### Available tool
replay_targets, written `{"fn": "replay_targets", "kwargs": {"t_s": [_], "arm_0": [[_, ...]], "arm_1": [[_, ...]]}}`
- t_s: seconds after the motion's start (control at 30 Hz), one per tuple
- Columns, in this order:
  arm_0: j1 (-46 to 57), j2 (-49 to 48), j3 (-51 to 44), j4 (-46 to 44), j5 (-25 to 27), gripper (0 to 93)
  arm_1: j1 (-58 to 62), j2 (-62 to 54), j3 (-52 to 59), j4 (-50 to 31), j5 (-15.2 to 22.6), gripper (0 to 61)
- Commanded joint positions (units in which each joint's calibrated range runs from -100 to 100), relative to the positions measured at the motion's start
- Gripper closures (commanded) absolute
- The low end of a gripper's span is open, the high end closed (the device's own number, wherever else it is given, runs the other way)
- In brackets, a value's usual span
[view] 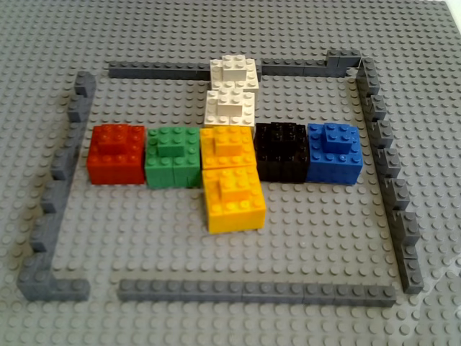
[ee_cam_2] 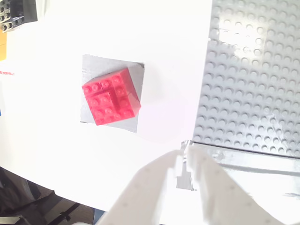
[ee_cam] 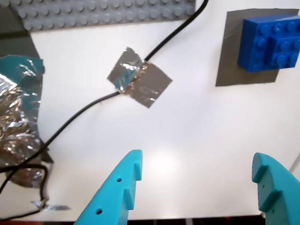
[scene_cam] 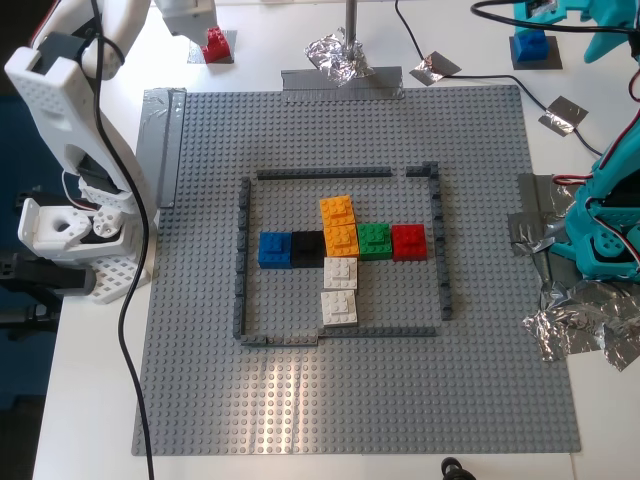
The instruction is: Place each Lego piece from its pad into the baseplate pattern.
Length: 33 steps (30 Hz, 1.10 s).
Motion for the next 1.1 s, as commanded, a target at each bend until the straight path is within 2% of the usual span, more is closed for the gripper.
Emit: {"fn": "replay_targets", "kwargs": {"t_s": [0.0,0.17,0.2,0.37,0.4,0.47,0.57,0.6,0.73,0.83,1.07], "arm_0": [[0.3,4.4,-3.9,-0.4,0.3,67.3],[0.5,12.6,-14.0,-0.4,0.4,67.3],[0.3,15.9,-18.5,-0.4,0.4,67.3],[-0.4,22.5,-25.0,-0.2,0.4,67.4],[-0.5,23.8,-26.1,0.0,0.4,67.4],[-0.5,24.7,-26.6,0.1,0.6,67.4],[-1.1,25.4,-28.3,0.2,4.8,67.4],[-1.9,25.7,-29.2,-0.2,6.7,67.4],[-2.8,27.7,-30.1,-0.2,6.7,67.5],[-3.3,31.7,-35.8,0.2,6.6,73.3],[-3.3,34.4,-38.8,0.2,7.0,73.6]], "arm_1": [[-1.2,6.8,-12.2,-1.6,1.7,55.0],[-3.2,10.6,-16.8,-1.6,3.6,54.3],[-4.0,11.2,-17.3,-1.6,4.0,54.3],[-5.0,11.7,-17.6,-1.3,3.4,53.4],[-5.3,11.8,-17.6,-1.3,3.1,47.5],[-5.6,12.1,-17.6,-0.9,3.1,42.2],[-5.5,13.6,-19.7,1.1,2.6,40.6],[-5.0,15.8,-23.7,4.6,2.5,39.3],[-4.1,17.1,-25.9,6.3,3.5,38.9],[-3.8,18.2,-27.3,6.5,4.3,39.3],[-4.8,22.1,-30.0,6.3,4.4,39.5]]}}
